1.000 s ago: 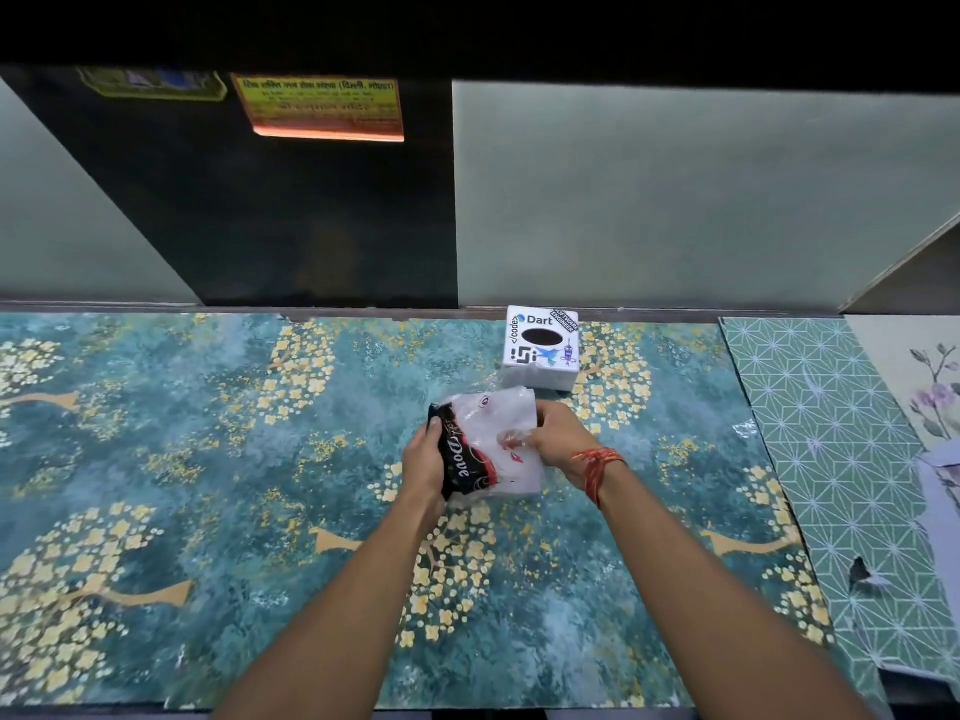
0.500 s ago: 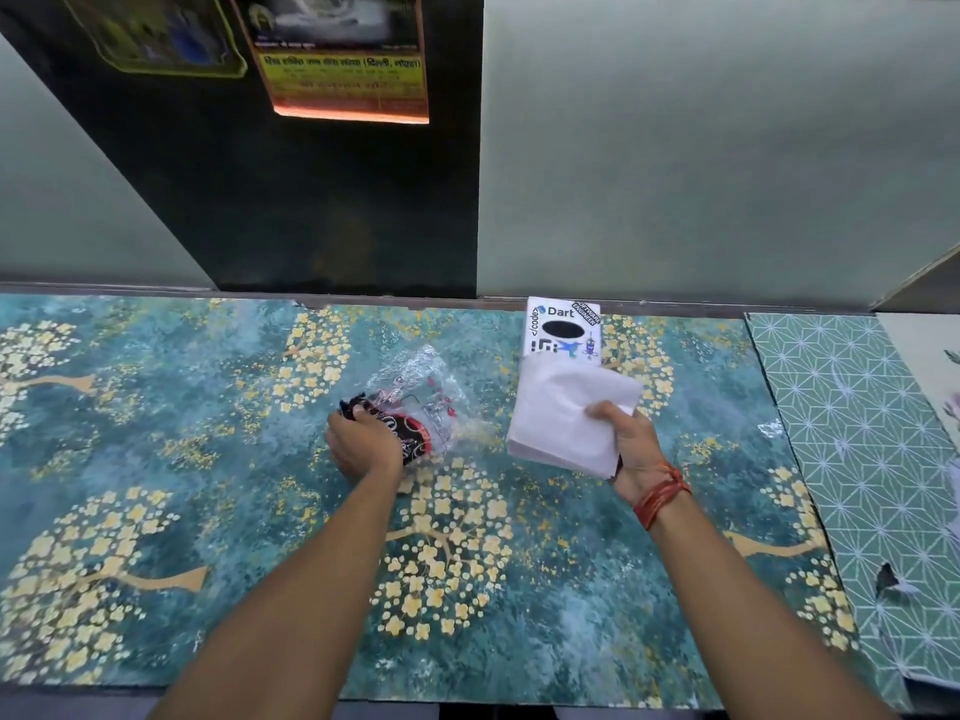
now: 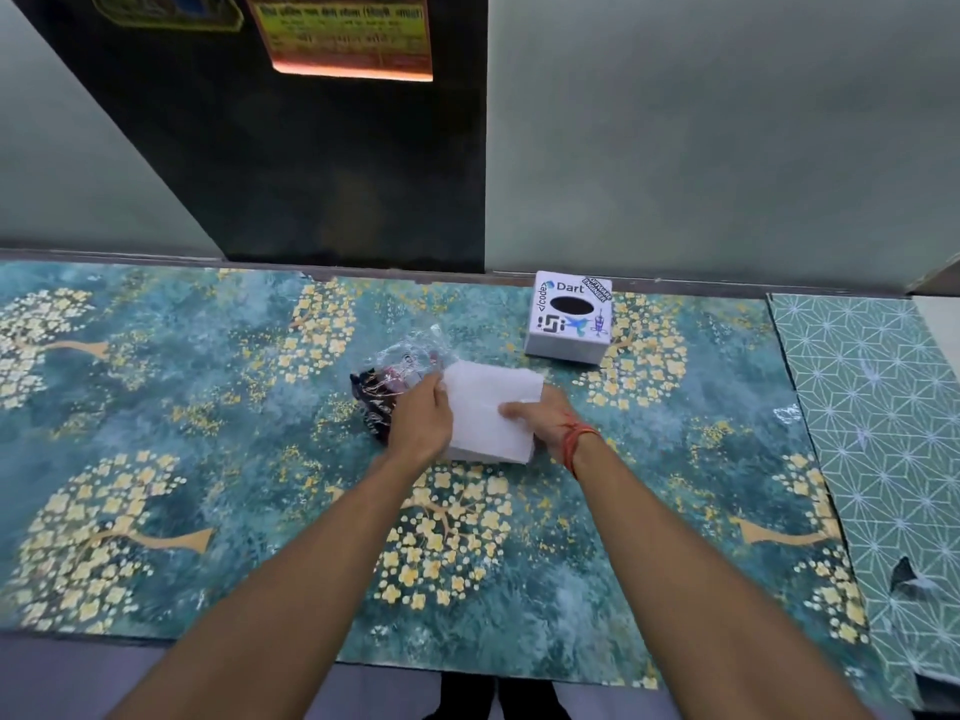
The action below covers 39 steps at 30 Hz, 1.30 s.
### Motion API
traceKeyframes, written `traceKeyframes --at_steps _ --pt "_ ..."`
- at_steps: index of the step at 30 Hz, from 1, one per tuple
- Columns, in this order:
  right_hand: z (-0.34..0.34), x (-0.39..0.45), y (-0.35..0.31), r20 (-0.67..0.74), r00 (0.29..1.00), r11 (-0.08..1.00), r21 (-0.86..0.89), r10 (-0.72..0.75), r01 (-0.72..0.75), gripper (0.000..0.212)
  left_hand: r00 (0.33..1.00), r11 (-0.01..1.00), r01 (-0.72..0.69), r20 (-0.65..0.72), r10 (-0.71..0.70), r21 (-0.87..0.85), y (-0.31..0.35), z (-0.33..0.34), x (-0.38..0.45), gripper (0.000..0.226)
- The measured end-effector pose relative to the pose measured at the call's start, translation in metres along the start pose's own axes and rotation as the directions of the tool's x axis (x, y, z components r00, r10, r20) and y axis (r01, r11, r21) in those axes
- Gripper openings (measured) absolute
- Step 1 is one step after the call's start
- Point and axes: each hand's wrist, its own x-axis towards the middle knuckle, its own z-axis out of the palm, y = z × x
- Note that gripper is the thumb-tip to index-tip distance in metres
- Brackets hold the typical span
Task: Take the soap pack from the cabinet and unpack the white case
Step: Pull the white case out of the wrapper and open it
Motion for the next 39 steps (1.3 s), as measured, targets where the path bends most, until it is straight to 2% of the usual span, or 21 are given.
traceKeyframes --at_steps 3,5,7,9,11,12,14,16,18,19,20,21,22,23,24,25,27,29,34,39 --pt "0.006 0.006 0.006 -0.067 0.995 0.950 -0.308 -0.078 0.054 0.047 0.994 0.994 0.012 0.107 -0.024 0.108 -0.004 0.005 -0.005 0.035" --pt "0.008 0.000 0.000 -0.047 0.989 0.838 -0.538 -0.137 0.091 0.061 0.993 0.985 0.000 0.115 -0.020 0.172 -0.004 0.007 -0.005 0.036" --pt "0.005 -0.005 -0.009 -0.102 0.958 0.718 -0.684 -0.268 0.128 0.066 0.992 0.973 0.013 0.117 -0.041 0.232 0.000 0.008 -0.003 0.041" --pt "-0.003 -0.010 -0.027 -0.205 0.851 0.644 -0.742 -0.484 0.187 0.058 0.993 0.972 0.034 0.105 -0.060 0.232 0.009 0.007 0.000 0.053" --pt "-0.016 -0.004 -0.049 -0.221 0.733 0.486 -0.857 -0.643 0.168 0.058 0.995 0.981 0.003 0.102 -0.023 0.193 0.025 0.005 0.003 0.065" --pt "-0.024 0.003 -0.058 -0.195 0.733 0.392 -0.914 -0.652 0.106 0.060 0.994 0.985 -0.027 0.109 0.008 0.172 0.033 0.004 0.005 0.067" --pt "-0.039 0.019 -0.067 -0.126 0.836 0.247 -0.969 -0.534 0.012 0.067 0.990 0.992 -0.052 0.139 0.036 0.115 0.044 0.007 0.008 0.068" --pt "-0.052 0.029 -0.065 -0.037 0.924 0.150 -0.988 -0.379 0.022 0.080 0.984 0.999 -0.012 0.175 0.006 0.034 0.051 0.012 0.010 0.072" --pt "-0.059 0.032 -0.061 0.020 0.928 0.090 -0.994 -0.372 0.058 0.086 0.980 0.994 0.059 0.192 -0.041 -0.087 0.054 0.017 0.011 0.074" --pt "-0.061 0.030 -0.060 0.036 0.904 0.089 -0.993 -0.426 0.082 0.077 0.979 0.981 0.097 0.195 -0.064 -0.168 0.058 0.017 0.011 0.073" --pt "-0.061 0.025 -0.059 0.039 0.868 0.139 -0.982 -0.495 0.124 0.063 0.977 0.953 0.132 0.196 -0.079 -0.273 0.062 0.015 0.010 0.073" --pt "-0.061 0.017 -0.058 0.014 0.828 0.262 -0.945 -0.560 0.193 0.049 0.972 0.903 0.176 0.212 -0.097 -0.393 0.067 0.010 0.008 0.074" --pt "-0.061 0.006 -0.059 -0.033 0.802 0.441 -0.848 -0.596 0.292 0.041 0.965 0.835 0.215 0.240 -0.103 -0.507 0.072 0.005 0.006 0.076" --pt "-0.060 -0.008 -0.061 -0.084 0.793 0.620 -0.675 -0.603 0.400 0.035 0.955 0.765 0.250 0.279 -0.096 -0.593 0.076 0.000 0.003 0.080" --pt "-0.058 -0.025 -0.061 -0.125 0.796 0.743 -0.467 -0.592 0.479 0.032 0.941 0.710 0.285 0.328 -0.080 -0.644 0.079 -0.004 -0.002 0.082" --pt "-0.057 -0.042 -0.062 -0.150 0.800 0.798 -0.297 -0.581 0.525 0.029 0.921 0.670 0.324 0.385 -0.061 -0.668 0.081 -0.008 -0.007 0.082" --pt "-0.054 -0.067 -0.060 -0.176 0.796 0.815 -0.151 -0.579 0.560 0.025 0.875 0.607 0.383 0.485 0.004 -0.697 0.084 -0.009 -0.019 0.082" --pt "-0.050 -0.082 -0.056 -0.188 0.799 0.821 -0.103 -0.571 0.562 0.028 0.856 0.562 0.395 0.514 0.063 -0.727 0.087 -0.006 -0.030 0.083" --pt "-0.044 -0.095 -0.048 -0.209 0.806 0.829 -0.050 -0.555 0.557 0.024 0.889 0.539 0.370 0.457 0.031 -0.757 0.090 -0.002 -0.041 0.087" --pt "-0.036 -0.099 -0.045 -0.252 0.839 0.849 0.101 -0.483 0.519 0.016 0.885 0.558 0.371 0.465 0.030 -0.743 0.086 -0.003 -0.041 0.077"
